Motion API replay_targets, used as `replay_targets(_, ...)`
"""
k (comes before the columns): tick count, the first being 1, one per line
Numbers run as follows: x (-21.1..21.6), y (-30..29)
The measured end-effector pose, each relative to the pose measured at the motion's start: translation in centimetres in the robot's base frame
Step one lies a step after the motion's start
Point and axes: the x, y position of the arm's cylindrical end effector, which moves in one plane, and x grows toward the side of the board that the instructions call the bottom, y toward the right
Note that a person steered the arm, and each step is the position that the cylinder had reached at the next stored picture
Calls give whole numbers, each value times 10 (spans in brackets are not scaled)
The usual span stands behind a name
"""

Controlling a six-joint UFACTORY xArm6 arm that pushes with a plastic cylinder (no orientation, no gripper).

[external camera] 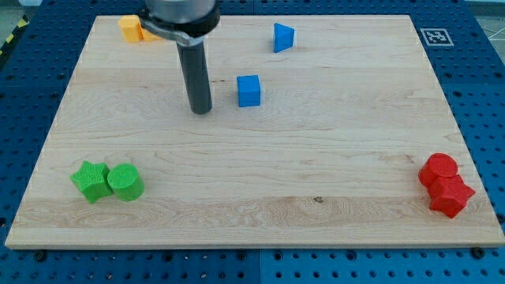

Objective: Move the blue cube towards the blue triangle

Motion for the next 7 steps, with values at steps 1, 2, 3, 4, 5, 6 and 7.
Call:
replay_targets(1, 0, 46)
replay_targets(2, -32, 63)
replay_targets(3, -37, 74)
replay_targets(4, -37, 74)
replay_targets(5, -47, 74)
replay_targets(6, -52, 74)
replay_targets(7, -65, 74)
